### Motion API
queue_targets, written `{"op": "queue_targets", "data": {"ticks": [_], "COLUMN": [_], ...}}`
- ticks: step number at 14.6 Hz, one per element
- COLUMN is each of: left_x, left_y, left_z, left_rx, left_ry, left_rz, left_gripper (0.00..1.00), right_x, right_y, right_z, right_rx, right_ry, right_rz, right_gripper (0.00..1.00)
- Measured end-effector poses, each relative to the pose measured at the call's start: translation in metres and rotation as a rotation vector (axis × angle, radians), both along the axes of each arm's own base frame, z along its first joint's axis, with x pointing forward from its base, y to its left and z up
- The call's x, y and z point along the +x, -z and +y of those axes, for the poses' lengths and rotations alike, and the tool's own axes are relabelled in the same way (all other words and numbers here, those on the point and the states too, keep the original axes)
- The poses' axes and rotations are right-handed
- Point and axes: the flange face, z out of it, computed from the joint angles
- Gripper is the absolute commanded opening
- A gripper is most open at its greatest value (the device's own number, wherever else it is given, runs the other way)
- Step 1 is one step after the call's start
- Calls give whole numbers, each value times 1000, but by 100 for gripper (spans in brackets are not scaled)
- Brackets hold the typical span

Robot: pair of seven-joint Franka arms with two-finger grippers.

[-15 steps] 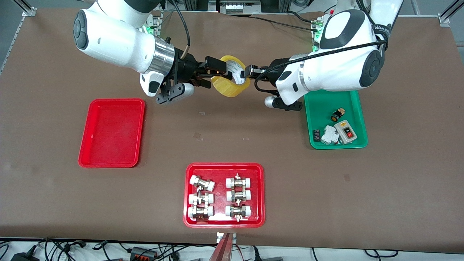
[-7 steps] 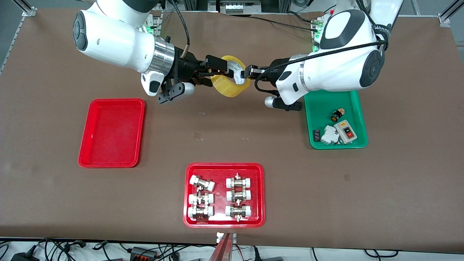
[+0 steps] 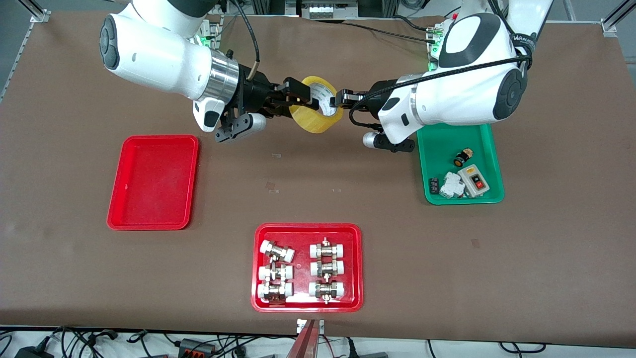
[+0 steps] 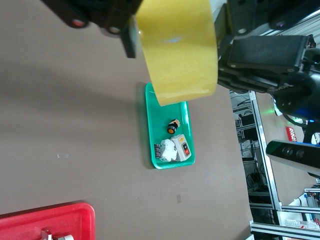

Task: Left arm passes tape to right arm into tray
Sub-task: 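Close the right gripper on the tape roll held by the left gripper, then move the tape over the red tray while the left gripper withdraws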

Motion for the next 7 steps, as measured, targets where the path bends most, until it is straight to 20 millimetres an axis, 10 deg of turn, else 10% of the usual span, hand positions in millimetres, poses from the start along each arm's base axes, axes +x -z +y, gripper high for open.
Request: {"op": "queue_targets", "data": {"ticks": [4,5,6,7], "left_x": [0,0,1,1], "left_y": [0,0,0,-1], "left_z": [0,0,1,1], "left_rx": [0,0,0,0], "left_ry": [-1,-1,-1,-2], "left_rz": [0,0,0,-1], "left_gripper": [5,28,95,100], "right_x": [0,0,0,0], "right_y": [0,0,-1,0], "right_z": [0,0,0,0], "right_rx": [0,0,1,0], "right_ry": [-1,-1,-1,-1], "right_rz": [0,-1,-1,0], "right_gripper": [27,26,26,25]}}
